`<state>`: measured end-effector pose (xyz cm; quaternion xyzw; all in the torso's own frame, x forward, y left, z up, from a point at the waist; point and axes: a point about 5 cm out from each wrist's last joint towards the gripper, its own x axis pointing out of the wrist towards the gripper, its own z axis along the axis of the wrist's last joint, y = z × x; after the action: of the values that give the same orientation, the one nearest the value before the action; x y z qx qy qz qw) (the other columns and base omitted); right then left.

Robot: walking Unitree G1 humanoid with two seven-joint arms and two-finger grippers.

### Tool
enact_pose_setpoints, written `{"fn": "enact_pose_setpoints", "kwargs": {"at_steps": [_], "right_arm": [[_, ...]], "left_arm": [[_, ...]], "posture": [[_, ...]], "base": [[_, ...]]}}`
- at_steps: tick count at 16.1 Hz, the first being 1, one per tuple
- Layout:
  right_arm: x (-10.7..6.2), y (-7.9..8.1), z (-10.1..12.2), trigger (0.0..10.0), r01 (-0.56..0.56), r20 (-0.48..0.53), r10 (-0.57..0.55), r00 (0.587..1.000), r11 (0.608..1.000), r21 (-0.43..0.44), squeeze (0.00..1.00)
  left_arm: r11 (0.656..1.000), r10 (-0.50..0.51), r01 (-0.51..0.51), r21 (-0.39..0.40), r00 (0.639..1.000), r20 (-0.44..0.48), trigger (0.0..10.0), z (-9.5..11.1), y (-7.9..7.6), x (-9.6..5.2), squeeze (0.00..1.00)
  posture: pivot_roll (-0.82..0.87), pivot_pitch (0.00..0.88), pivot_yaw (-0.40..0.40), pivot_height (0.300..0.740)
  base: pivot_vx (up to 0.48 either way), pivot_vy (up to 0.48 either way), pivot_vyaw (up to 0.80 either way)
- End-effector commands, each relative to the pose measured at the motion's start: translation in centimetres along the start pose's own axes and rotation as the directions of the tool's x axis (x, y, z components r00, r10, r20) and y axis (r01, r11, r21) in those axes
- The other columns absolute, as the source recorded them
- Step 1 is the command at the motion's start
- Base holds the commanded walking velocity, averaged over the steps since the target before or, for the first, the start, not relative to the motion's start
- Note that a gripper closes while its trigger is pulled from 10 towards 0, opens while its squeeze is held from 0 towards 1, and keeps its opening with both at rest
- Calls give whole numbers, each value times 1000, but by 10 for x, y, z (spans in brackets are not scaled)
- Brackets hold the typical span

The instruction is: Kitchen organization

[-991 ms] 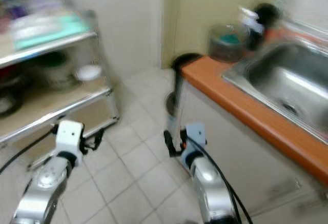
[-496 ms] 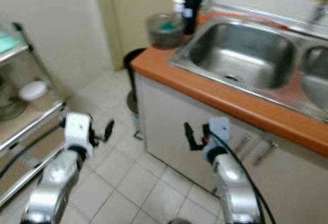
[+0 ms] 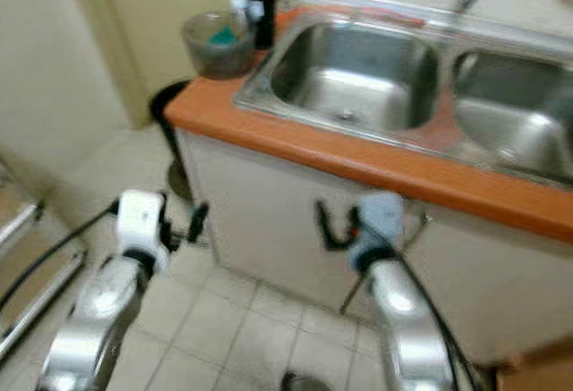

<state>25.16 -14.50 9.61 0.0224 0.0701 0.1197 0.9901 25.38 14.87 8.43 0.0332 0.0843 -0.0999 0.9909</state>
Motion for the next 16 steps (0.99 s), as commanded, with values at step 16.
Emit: {"fn": "enact_pose_setpoints", "kwargs": {"at_steps": [16], "right_arm": [[-19, -16, 24, 10000, 175, 97, -170, 981, 983, -50, 1000]], "left_arm": [[999, 12, -7, -36, 991, 137, 10000, 38, -10, -15, 0]], "posture": [[-63, 0, 15, 740]], "base": [[0, 0, -746]]}}
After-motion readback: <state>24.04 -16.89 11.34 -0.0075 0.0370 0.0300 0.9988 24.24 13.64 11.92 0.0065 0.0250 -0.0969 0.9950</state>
